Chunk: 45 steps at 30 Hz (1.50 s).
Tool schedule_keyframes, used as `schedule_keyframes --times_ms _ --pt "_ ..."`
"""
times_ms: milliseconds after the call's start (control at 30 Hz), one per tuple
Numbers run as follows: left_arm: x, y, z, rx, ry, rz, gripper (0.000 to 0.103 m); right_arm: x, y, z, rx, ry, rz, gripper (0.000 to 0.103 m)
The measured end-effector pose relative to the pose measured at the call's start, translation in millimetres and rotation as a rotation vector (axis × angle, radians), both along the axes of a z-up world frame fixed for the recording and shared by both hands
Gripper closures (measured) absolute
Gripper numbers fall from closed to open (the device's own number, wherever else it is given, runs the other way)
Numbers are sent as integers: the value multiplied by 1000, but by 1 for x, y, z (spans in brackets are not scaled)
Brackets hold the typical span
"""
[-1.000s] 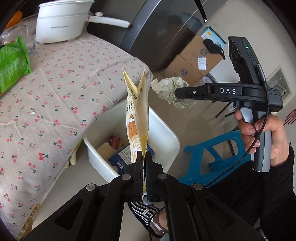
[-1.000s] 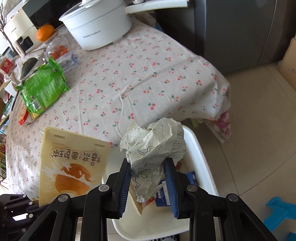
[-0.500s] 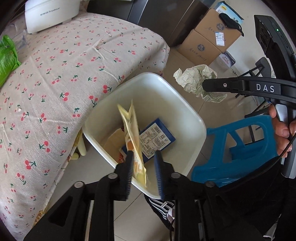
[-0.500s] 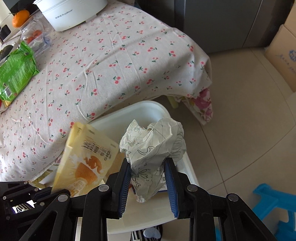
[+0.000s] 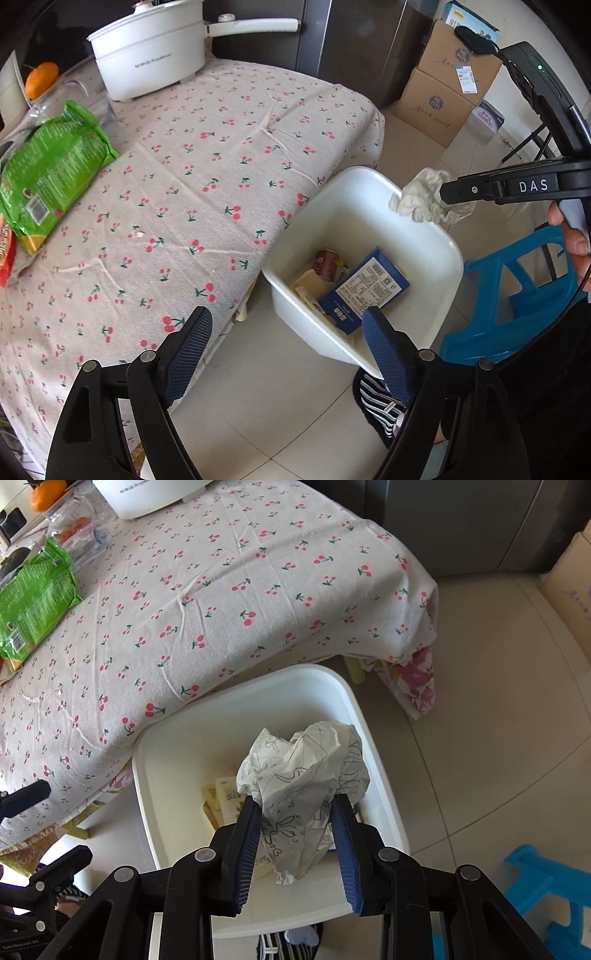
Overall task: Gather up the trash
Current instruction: 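Carry both items over the white bin and open the left tool, then the right tool, then move both tools back to the table and grasp the red bowl lid with the left tool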
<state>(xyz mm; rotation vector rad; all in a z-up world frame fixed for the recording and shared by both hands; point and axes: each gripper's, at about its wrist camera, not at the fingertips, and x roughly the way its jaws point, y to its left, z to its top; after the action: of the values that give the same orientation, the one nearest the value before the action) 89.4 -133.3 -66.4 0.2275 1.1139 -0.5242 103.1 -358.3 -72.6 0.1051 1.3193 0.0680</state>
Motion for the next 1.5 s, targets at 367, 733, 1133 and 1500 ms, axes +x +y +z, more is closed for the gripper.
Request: schedule_keyframes --times_ms 367,733,1133,1500 --pt "-10 52 19 39 -64 86 5 7 35 24 7 -68 54 29" --pt "-3 167 32 20 -109 312 0 40 111 32 35 -128 134 21" --pt "52 300 11 205 -267 467 0 88 202 15 36 -155 238 20" --pt "130 302 -39 395 -337 411 6 127 224 -11 -12 -151 244 19"
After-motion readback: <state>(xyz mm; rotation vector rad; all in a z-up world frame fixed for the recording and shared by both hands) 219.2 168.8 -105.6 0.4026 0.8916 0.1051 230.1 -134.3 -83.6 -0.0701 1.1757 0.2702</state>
